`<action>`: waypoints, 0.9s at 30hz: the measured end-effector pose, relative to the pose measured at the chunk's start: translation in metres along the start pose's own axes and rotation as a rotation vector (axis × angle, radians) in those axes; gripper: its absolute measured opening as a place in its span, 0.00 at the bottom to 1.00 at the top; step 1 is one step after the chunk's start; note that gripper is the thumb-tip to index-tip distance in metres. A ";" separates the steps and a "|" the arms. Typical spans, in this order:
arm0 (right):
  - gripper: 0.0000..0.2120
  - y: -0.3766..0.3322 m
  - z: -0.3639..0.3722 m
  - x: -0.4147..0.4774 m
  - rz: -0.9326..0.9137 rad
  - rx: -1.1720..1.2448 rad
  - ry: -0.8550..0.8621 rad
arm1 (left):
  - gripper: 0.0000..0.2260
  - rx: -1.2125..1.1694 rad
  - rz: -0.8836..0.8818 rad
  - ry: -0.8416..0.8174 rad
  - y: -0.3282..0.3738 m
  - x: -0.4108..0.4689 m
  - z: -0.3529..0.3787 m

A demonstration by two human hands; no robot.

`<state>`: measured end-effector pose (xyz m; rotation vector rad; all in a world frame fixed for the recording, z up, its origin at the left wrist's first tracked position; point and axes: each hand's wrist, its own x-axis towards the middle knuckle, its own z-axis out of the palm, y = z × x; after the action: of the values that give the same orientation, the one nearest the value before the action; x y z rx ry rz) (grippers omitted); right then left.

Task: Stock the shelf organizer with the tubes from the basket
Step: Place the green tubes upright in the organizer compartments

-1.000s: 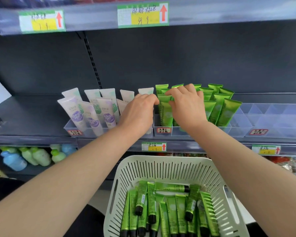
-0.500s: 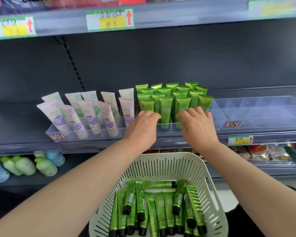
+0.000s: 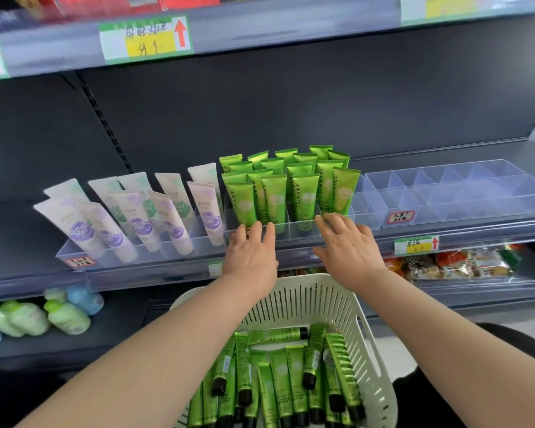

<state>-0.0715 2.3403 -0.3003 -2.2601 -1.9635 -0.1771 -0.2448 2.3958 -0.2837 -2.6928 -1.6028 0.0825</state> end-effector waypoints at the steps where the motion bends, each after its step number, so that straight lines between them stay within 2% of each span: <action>1: 0.30 0.000 0.002 0.000 -0.002 0.001 0.001 | 0.33 0.010 -0.009 -0.009 0.002 0.000 0.000; 21: 0.30 0.000 0.007 0.011 0.025 0.079 0.020 | 0.40 0.014 0.008 -0.021 -0.004 0.014 0.007; 24: 0.29 -0.002 0.009 0.005 0.019 0.125 0.034 | 0.38 -0.043 0.001 -0.002 -0.003 0.011 0.009; 27: 0.25 -0.005 0.020 -0.012 -0.010 0.153 0.065 | 0.31 -0.112 0.034 0.054 -0.001 -0.001 0.020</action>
<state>-0.0783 2.3335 -0.3223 -2.1228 -1.8869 -0.0963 -0.2475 2.3954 -0.3036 -2.7793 -1.5930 -0.0810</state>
